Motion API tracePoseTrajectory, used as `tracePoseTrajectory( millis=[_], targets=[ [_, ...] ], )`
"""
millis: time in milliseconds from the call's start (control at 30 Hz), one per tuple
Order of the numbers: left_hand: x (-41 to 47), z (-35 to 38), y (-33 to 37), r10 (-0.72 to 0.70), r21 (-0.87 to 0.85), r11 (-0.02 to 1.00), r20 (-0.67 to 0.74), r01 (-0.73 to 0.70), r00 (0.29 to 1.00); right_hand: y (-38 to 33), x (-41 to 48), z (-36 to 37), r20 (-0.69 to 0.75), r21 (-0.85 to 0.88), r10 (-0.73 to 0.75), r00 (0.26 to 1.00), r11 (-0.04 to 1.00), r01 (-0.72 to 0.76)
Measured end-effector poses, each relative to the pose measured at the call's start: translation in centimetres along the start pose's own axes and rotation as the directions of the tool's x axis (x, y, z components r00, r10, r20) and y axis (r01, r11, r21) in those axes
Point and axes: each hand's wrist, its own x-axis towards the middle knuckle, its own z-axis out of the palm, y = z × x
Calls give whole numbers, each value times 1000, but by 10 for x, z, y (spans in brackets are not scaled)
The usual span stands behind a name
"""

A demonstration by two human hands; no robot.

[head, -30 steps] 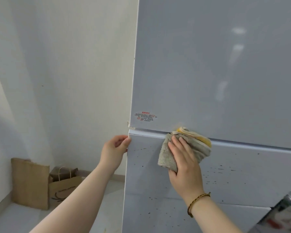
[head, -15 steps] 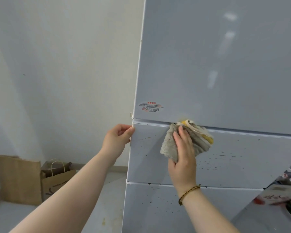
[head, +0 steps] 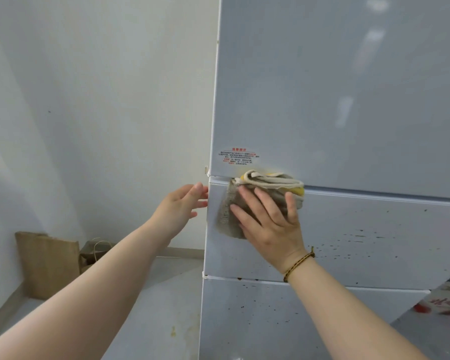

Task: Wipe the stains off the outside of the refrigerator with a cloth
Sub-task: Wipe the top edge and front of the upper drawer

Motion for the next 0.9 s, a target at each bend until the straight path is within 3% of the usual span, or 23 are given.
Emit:
tracePoseTrajectory(
  millis=[200, 267, 367, 433, 500, 567, 633, 733, 833, 900],
  targets=[
    [3, 2, -1, 2, -28, 1000, -27, -2, 1000, -38, -14, 15, 123, -28, 160, 979, 987, -158],
    [3, 4, 0, -2, -27, 1000, -33, 1, 999, -50, -16, 19, 126, -34, 140, 982, 990, -137],
    [2, 5, -1, 1, -26, 1000, -42, -2, 999, -51, -33, 21, 171, -1, -100, 980, 995, 102],
    [1, 5, -2, 3, -24, 1000, -44, -4, 999, -43, -42, 16, 230, 32, -307, 923, 951, 308],
    [0, 7, -2, 9, -20, 1000, -51, -10, 999, -31, -42, 14, 240, 35, -405, 882, 912, 409],
    [-2, 7, -2, 5, -30, 1000, -45, -6, 999, -19, -30, 11, 179, 33, -336, 925, 942, 335],
    [-2, 5, -2, 8, -37, 999, -32, -9, 999, -11, -13, 7, 100, 77, -147, 984, 987, 140],
    [-4, 3, -2, 25, -35, 999, -8, -26, 1000, -16, 6, 7, 82, 134, 33, 996, 990, -44],
    [-7, 3, -3, 22, -41, 999, -10, -23, 1000, -38, -9, 13, 131, 89, 45, 990, 994, -57],
    [-10, 4, -2, 20, -23, 1000, -13, -20, 1000, -48, -31, 16, 166, 67, -37, 985, 997, 26]
  ],
)
